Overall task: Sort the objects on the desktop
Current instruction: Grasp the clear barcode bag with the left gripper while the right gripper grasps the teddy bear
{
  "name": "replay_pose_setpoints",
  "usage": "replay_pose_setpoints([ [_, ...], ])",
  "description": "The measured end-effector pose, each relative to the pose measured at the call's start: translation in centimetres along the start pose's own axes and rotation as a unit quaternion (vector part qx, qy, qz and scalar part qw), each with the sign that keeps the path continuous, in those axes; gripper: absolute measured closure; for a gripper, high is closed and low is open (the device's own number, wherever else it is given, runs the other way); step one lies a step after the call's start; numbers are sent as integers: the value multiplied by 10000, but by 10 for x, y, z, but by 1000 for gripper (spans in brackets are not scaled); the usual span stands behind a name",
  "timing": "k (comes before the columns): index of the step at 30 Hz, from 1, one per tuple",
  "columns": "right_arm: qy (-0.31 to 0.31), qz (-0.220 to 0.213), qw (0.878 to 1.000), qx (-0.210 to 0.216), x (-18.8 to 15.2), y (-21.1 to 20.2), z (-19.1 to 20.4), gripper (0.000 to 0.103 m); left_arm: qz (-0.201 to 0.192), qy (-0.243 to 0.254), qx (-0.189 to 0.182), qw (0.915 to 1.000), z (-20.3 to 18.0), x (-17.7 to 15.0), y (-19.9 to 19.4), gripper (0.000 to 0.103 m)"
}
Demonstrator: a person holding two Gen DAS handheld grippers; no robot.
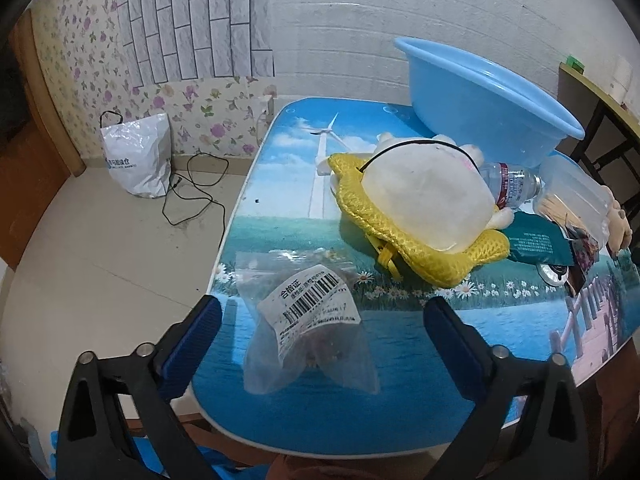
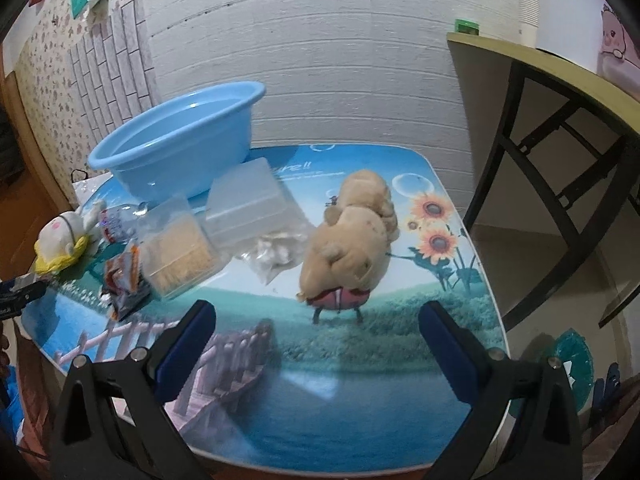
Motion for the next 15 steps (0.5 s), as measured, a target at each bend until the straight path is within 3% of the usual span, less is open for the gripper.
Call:
replay_pose_setpoints([
  [3,12,-57,10000,-21,11,7,-2,0,61,27,-12,10000,-1,0,2,45],
  [4,36,-46,10000,-13,15,11,-3,0,59,33,3,10000,0,1,2,48],
  [8,18,96,9999,-128,23,25,-3,3,68,33,-114,9999,1,1,0,58],
  [13,-32,282,9996,-49,24,39,-1,19,50,41,-166,9998,-2,-1,-3,60],
  [15,-3,281,9996,-48,24,40,-2,30,54,56,-195,9998,-4,-3,-5,60],
])
Point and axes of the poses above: each gripper's, at about its wrist camera, not at the fingertips, and y roughly the way its jaws point, z to its left, x to its top, the point moved 2 cm from there along y, roughly the way its jaws point, and after that the axes turned 10 degrees about z, right-handed, at the moved point
